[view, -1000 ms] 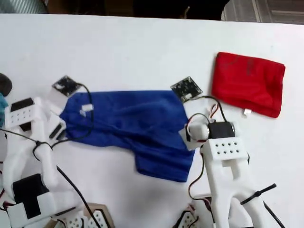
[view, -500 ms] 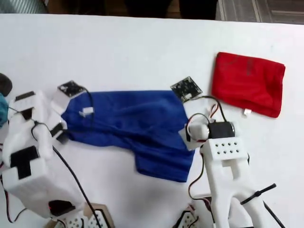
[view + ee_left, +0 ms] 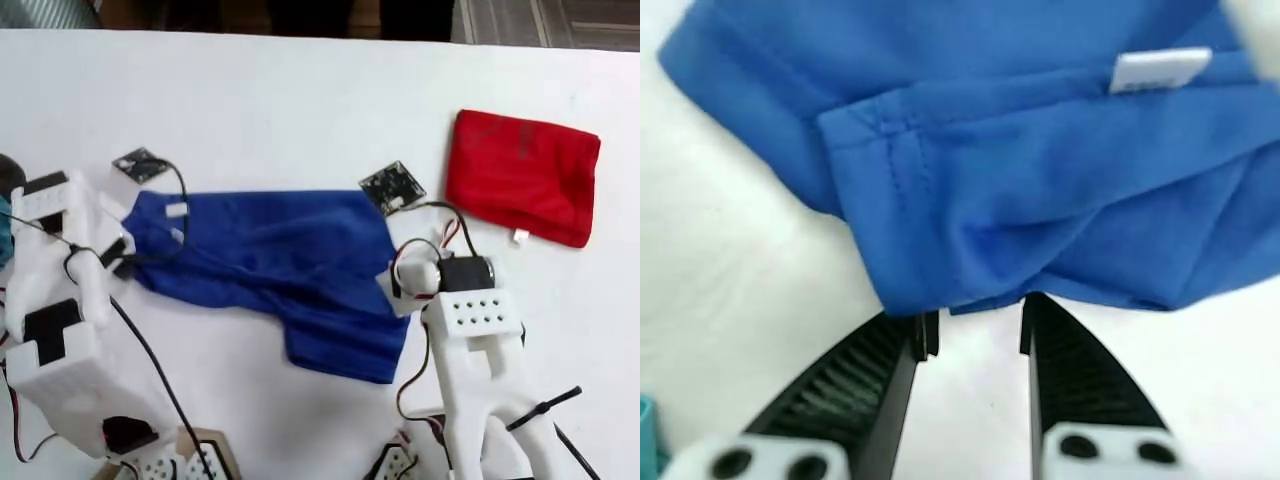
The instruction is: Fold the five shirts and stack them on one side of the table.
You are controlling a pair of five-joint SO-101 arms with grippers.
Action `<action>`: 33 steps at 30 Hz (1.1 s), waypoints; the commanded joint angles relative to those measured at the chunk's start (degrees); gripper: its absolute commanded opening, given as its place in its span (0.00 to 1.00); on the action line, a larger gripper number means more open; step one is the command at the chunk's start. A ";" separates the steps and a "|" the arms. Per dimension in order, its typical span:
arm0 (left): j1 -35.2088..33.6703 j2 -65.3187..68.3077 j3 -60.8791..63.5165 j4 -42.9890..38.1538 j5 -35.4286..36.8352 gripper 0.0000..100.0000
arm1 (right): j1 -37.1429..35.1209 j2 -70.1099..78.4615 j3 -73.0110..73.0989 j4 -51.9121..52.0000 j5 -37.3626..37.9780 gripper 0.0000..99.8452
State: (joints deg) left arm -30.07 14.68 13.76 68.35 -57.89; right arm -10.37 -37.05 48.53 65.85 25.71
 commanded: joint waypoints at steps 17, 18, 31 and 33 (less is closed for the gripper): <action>2.73 -0.88 5.49 -1.76 0.62 0.02 | 0.66 -2.33 -0.62 -0.75 -0.26 0.02; 2.90 -0.88 5.41 -1.14 0.62 0.03 | 0.66 -2.33 -0.62 -0.75 -0.26 0.02; 2.90 -6.33 5.05 14.42 0.62 0.03 | 0.66 -2.33 -0.62 -0.75 -0.26 0.02; 2.90 -9.23 5.49 15.47 0.62 0.03 | 0.66 -2.33 -0.62 -0.75 -0.26 0.02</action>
State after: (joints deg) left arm -27.78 11.16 19.30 81.01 -57.89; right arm -10.37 -37.05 48.53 65.85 25.71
